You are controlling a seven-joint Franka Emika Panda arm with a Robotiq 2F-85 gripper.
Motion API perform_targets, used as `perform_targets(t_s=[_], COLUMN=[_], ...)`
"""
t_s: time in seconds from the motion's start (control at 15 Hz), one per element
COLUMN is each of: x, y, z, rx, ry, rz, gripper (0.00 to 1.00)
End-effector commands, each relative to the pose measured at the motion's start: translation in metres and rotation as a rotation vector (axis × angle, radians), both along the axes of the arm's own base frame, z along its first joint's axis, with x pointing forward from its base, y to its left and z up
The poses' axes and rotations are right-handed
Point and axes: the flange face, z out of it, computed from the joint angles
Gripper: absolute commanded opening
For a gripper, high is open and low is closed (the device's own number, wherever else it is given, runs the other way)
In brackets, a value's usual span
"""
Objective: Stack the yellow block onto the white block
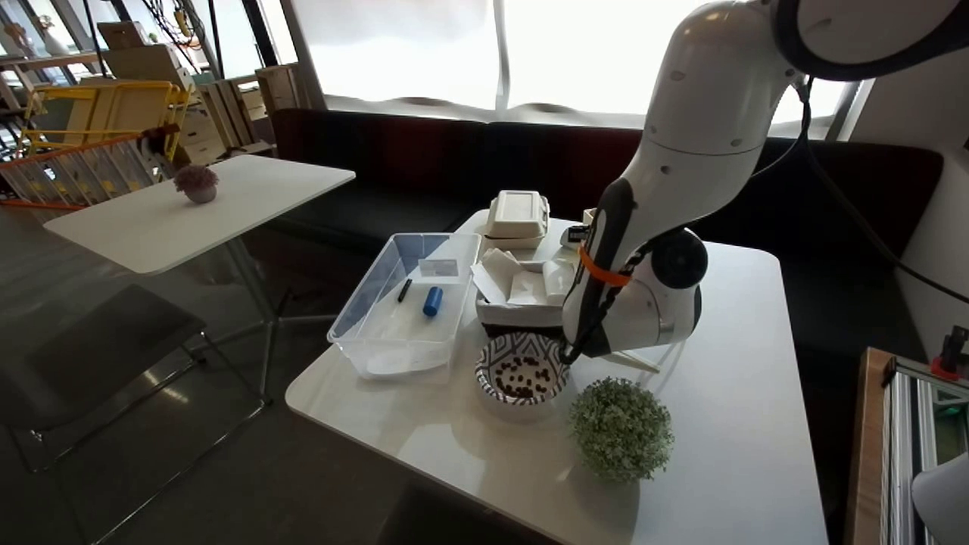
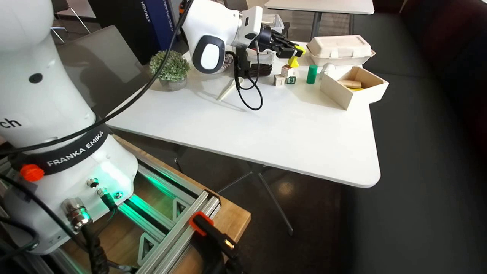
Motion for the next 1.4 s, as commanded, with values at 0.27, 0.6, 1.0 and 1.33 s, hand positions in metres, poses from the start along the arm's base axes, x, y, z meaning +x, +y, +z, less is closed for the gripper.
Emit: perform_targets(t_s=[0.27,0.6,1.0,1.33], x=[-0.010,-0.023,-0.032,-0.030], y=[0.013,0.016,0.016,0.021], z=[0.002,0.006,0.001,0.000], rx=[-0.041,-0.060,-0.076,-0.085], ry=[-0.015,-0.019,0.002,0.003], rz=[0.021,0.005,0.014,0.046], gripper=[0.09,0.09,0.09,0.09])
